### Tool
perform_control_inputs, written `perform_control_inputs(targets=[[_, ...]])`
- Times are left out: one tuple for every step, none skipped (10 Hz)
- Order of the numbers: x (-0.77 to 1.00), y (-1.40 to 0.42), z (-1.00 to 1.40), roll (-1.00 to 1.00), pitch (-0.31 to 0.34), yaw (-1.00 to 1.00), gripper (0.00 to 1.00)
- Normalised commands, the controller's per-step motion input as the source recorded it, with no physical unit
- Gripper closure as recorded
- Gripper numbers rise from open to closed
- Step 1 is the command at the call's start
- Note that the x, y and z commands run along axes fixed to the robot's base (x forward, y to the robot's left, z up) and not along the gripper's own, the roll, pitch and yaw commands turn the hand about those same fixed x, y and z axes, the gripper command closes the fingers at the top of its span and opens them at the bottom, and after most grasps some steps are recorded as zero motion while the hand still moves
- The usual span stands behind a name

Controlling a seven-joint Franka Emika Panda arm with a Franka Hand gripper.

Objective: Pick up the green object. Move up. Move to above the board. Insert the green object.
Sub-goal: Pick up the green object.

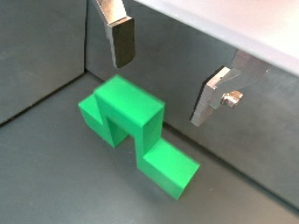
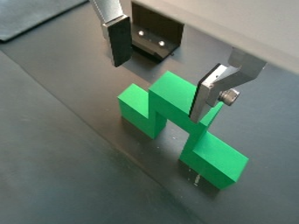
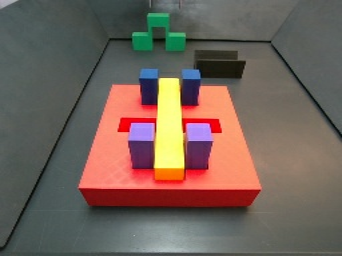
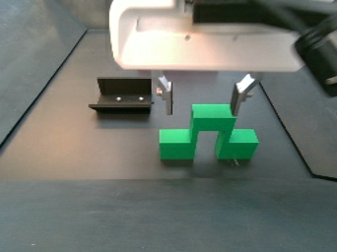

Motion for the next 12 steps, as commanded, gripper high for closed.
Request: perform_control_inputs(targets=[[0.10,-0.01,0.16,-0.23,0.027,0.10,0.00],[0.00,-0.18,-0.31,0.00,0.000,0.05,0.00],[0.00,-0.19,-0.45,0.01,0.000,0.02,0.00],[-0.03,-0.18,-0.49,0.01,0.000,0.01,0.00],[-0.19,-0.16,0.00,-0.06,0.000,0.00,0.00],[-0.07,-0.01,0.30,-0.22,-0.003,0.00,0.00],[0.00,-0.13,0.13,-0.12,0.000,0.00,0.00],[0.00,-0.15,-0.17,0.00,0.000,0.00,0.00],[-0.05,-0.16,-0.37,0.06,0.000,0.00,0.00],[-0.09,-0.10,-0.41,0.05,0.000,0.00,0.00],[-0.18,0.00,-0.30,0.00,-0.004,0.00,0.00],[-0.18,0.12,-0.25,0.00,0.000,-0.05,0.00]])
